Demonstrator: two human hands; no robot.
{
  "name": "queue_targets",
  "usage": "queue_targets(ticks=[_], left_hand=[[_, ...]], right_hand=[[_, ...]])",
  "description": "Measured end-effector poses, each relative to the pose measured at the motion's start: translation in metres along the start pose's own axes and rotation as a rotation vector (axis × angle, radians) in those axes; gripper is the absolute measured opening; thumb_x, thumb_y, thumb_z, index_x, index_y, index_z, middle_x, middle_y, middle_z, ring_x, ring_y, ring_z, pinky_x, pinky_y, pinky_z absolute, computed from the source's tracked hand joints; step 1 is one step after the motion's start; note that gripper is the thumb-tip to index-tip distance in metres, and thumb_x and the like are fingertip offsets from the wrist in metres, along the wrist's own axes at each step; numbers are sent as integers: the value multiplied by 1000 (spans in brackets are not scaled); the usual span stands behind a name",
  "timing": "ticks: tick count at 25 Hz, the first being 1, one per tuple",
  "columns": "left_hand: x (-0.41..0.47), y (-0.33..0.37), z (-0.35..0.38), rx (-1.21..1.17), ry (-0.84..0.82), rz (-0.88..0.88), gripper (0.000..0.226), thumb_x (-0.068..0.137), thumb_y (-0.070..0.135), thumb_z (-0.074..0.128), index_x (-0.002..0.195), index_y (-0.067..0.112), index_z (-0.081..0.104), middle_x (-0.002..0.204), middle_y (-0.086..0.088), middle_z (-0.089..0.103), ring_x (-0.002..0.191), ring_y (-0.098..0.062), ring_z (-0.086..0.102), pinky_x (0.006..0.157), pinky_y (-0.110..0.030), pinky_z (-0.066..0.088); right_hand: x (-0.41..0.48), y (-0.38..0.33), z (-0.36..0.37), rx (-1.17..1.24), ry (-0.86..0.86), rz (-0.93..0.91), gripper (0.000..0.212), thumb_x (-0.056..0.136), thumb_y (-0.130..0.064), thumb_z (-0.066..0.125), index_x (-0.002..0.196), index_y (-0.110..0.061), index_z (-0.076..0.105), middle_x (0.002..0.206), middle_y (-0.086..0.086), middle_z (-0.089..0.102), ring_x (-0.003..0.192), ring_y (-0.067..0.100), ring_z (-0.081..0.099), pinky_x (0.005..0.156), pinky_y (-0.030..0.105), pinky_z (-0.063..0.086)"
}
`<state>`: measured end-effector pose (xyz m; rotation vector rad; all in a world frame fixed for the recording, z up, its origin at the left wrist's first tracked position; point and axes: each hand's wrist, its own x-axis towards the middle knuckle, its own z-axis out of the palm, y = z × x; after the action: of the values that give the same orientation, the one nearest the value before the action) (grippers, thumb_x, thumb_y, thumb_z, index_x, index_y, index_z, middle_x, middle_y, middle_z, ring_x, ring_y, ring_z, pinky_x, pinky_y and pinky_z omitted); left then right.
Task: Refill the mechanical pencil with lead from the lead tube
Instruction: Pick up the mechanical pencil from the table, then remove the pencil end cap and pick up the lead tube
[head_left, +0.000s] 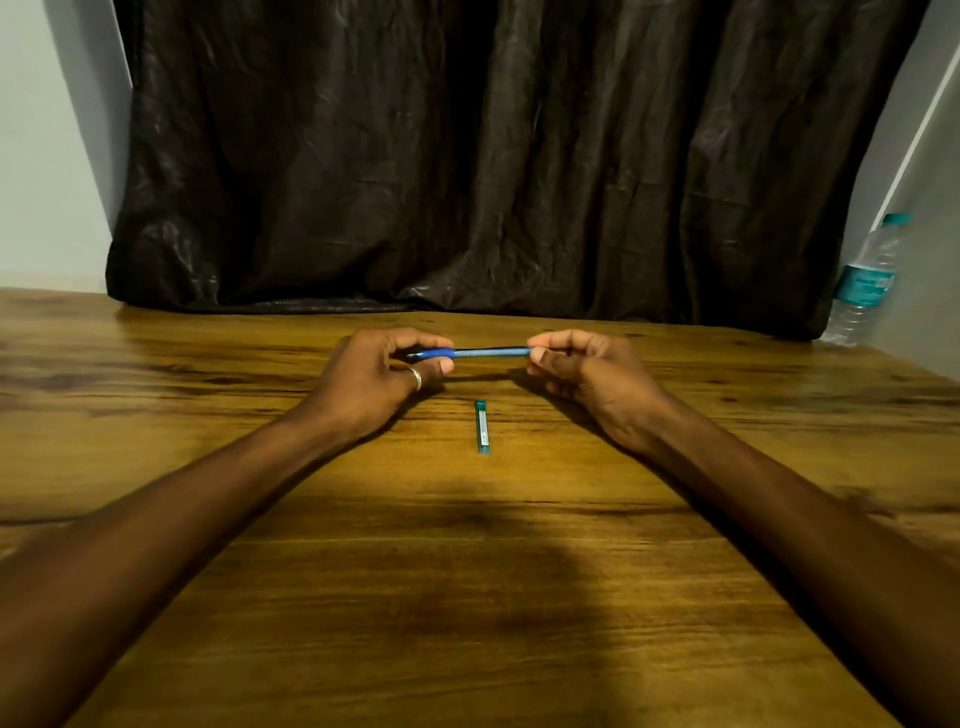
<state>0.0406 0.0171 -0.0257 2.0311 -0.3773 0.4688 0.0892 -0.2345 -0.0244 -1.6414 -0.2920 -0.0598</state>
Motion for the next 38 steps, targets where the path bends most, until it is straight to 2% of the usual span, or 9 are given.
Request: queue_targets(ticks=[7, 9, 11, 13, 16, 20, 27, 30, 38], left_hand=[[2, -5, 0, -54, -16, -29, 24, 88, 21, 76, 110, 30, 76, 105, 8, 77, 98, -10, 72, 91, -38, 59], [3, -9, -2, -42, 9, -36, 24, 89, 22, 76, 110, 31, 75, 108, 10, 75, 102, -9, 69, 93, -36, 57], [4, -11, -5, -43, 42, -34, 23, 89, 23, 75, 109, 33, 75, 110, 11, 73, 103, -6, 67, 89, -25, 53], [4, -10, -6, -44, 63, -22, 23, 90, 22, 75, 110, 33, 74, 110, 13, 72, 100, 0, 67, 83, -16, 51], [4, -8, -5, -109, 76, -33, 24, 90, 17, 73, 111, 29, 73, 108, 13, 70, 91, 8, 67, 67, -5, 51], [4, -6, -4, -96, 81, -34, 27, 91, 16, 73, 116, 23, 73, 106, 13, 69, 95, 0, 65, 64, -1, 47], [2, -1, -4, -52, 62, -8, 28, 92, 15, 70, 119, 20, 71, 108, 12, 66, 96, 5, 60, 70, 0, 45], [2, 0, -4, -46, 50, -14, 29, 92, 15, 70, 121, 19, 71, 114, 8, 67, 100, 3, 60, 74, -6, 47], [3, -2, -3, -68, 44, -20, 27, 92, 16, 71, 118, 24, 72, 106, 18, 66, 94, 7, 61, 66, 2, 45]], right_hand=[[-2, 1, 3, 70, -2, 3, 15, 92, -2, 68, 98, -14, 76, 87, 4, 79, 87, 13, 75, 69, 19, 56], [-4, -1, 3, 105, 42, 3, 15, 93, 0, 65, 98, -11, 74, 87, 3, 77, 84, 11, 73, 68, 18, 56], [-6, -3, 0, 119, 88, 3, 15, 94, 0, 64, 98, -10, 73, 87, 4, 75, 82, 11, 70, 70, 20, 55], [-6, -4, -4, -73, 121, -56, 16, 94, -2, 65, 97, -15, 74, 85, -2, 73, 80, 8, 67, 73, 23, 54], [-8, -2, -6, -621, 70, -275, 16, 92, -9, 68, 94, -23, 76, 83, -14, 71, 76, -4, 64, 70, 13, 49], [-10, 0, -1, -847, -64, -377, 17, 90, -12, 67, 91, -26, 76, 86, -18, 71, 85, -7, 65, 74, 18, 50], [-13, 1, 5, -836, -54, -361, 25, 87, -10, 67, 110, -18, 70, 94, -5, 74, 88, 10, 68, 82, 36, 57], [-14, 0, 4, -834, -53, -343, 31, 85, -10, 71, 115, -17, 67, 88, -7, 71, 84, 5, 67, 79, 30, 56], [-14, -3, 5, -798, -58, -287, 41, 84, -15, 76, 123, -17, 64, 92, -7, 72, 87, 5, 68, 79, 26, 56]])
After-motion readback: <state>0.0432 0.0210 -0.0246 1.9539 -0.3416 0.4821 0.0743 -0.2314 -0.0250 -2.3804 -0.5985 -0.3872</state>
